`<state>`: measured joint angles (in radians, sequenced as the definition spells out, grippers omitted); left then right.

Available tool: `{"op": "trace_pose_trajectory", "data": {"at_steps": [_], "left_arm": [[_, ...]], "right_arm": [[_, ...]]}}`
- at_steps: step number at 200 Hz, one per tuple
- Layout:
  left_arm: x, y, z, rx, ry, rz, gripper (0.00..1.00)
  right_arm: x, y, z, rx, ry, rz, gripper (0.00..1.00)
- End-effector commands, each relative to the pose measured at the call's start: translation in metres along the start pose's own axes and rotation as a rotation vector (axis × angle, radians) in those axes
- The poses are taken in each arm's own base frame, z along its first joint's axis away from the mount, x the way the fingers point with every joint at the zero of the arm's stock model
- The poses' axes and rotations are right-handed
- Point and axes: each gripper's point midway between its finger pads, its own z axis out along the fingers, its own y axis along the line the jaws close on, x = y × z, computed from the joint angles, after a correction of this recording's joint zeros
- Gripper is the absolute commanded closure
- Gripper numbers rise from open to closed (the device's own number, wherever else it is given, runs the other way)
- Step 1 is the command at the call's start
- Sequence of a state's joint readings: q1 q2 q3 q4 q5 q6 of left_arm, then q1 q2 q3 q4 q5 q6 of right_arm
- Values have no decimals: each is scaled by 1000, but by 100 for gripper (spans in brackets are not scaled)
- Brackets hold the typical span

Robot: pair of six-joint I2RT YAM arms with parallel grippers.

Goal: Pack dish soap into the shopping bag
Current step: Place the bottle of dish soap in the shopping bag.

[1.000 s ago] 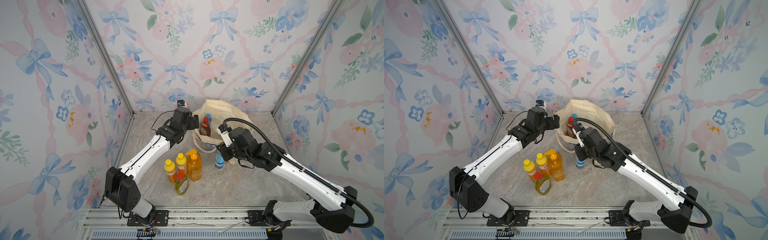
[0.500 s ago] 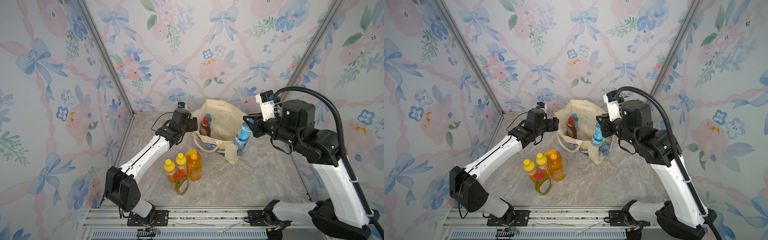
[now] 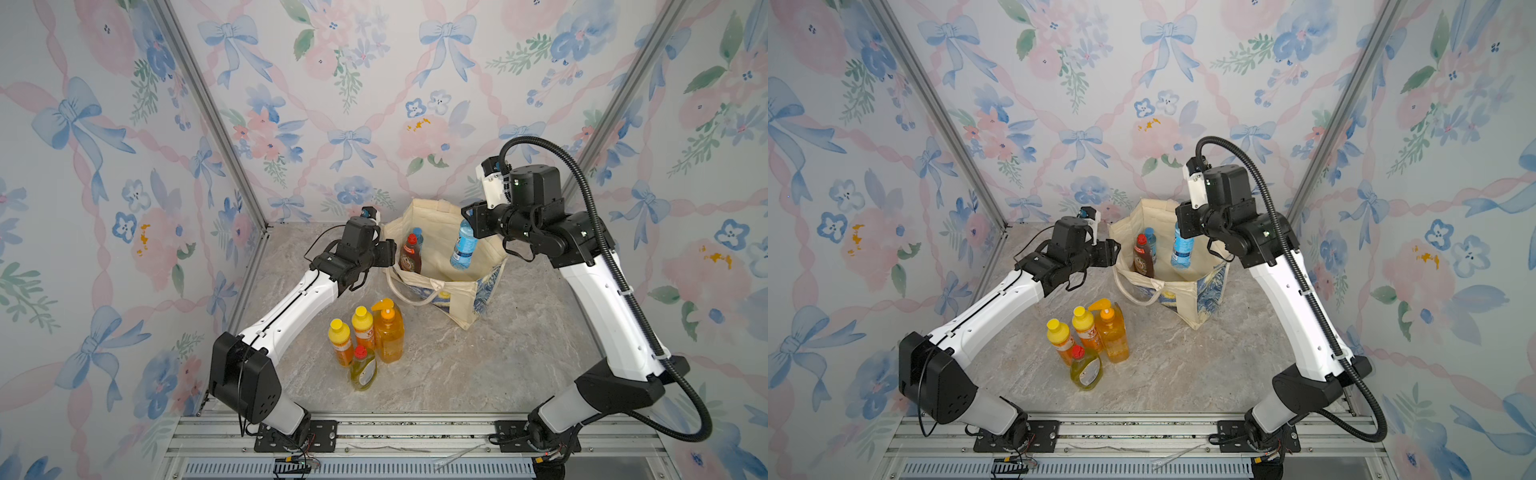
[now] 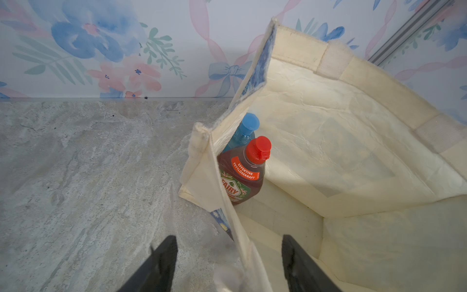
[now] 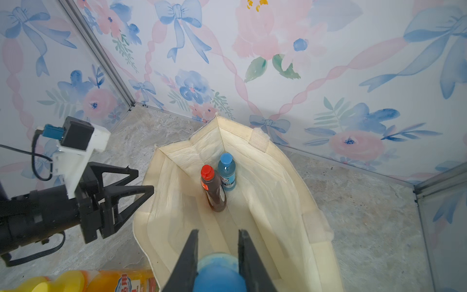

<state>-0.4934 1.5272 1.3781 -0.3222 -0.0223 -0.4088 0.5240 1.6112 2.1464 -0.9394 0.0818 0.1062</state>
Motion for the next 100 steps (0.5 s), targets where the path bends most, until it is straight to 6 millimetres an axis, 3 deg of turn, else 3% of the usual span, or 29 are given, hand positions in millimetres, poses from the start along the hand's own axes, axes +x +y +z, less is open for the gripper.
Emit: {"op": "trace_pose_trajectory", "data": {"at_steps": [1,13,14,19,52,74,100], "left_arm": [[14,4,9,34,66,1,36],[13,4,9,66,78,-29,39],[13,4,10,69,80,-32,39],[13,4,10,80,87,-48,40],[7,-8,11,153,118,-93,36],[4,-15,11,183,133,-102,30],[19,-21,19,221,194,-144,28]], "right_arm": [[-35,0,15,6,-138,-11,100],[-40,-1,20,18,-168,-16,100],[-36,-1,31,22,-155,-18,100],[-35,-2,38,32,-152,-20,100],[-30,-3,73,55,-169,-43,100],[-16,-4,97,66,-166,-69,100],[9,-5,116,67,-146,-66,100]]}}
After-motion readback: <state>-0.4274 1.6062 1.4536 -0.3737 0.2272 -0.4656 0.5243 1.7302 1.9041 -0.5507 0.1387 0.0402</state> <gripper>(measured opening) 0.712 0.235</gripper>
